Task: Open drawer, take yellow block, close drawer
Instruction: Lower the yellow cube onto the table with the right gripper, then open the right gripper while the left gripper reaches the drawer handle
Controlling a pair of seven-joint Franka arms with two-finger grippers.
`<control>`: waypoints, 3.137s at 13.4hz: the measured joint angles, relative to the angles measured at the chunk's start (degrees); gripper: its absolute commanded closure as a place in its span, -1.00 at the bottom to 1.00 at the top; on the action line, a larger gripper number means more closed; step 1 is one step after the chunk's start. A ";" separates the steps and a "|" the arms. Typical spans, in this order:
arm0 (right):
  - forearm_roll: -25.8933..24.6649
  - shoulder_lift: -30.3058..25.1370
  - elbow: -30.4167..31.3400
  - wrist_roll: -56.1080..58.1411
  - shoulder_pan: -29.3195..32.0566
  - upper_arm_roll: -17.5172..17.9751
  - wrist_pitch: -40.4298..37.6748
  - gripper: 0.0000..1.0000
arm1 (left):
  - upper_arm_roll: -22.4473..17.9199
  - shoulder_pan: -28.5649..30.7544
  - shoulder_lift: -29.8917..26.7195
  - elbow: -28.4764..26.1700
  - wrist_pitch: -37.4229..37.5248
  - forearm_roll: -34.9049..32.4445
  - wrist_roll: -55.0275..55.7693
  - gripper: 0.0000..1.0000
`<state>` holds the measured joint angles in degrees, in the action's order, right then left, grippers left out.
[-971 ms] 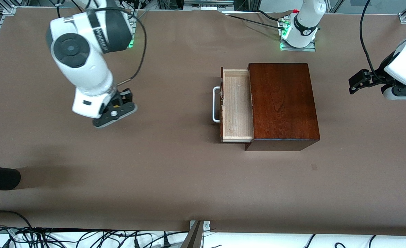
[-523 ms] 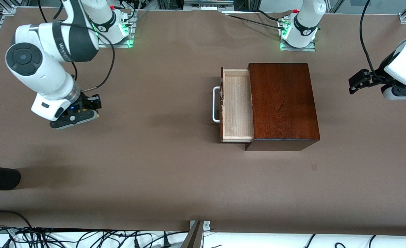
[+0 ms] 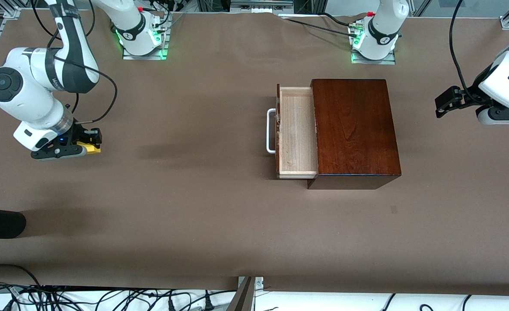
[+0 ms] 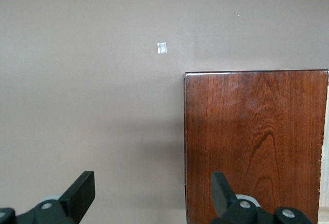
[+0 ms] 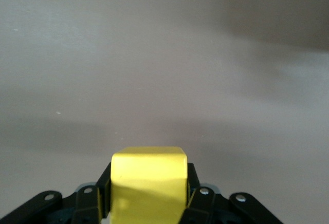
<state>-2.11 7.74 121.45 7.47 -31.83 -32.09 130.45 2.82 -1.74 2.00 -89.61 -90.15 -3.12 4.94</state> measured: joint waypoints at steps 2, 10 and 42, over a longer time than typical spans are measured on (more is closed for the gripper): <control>1.10 0.01 4.06 -0.09 0.00 -0.90 4.34 0.68 | 0.06 0.00 0.00 0.00 0.02 0.00 0.00 -1.00; 6.96 3.73 12.10 -0.62 0.00 -1.37 17.01 0.68 | 0.11 -0.01 0.00 0.02 0.02 0.00 0.00 -1.00; 31.02 15.72 10.59 15.72 -0.37 1.05 29.05 -1.00 | 7.79 -9.85 7.15 2.82 1.60 0.09 28.59 -1.00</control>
<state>28.91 23.46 132.04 23.19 -32.20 -31.04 159.50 10.61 -11.59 9.15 -86.78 -88.55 -3.03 33.53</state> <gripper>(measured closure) 0.000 0.000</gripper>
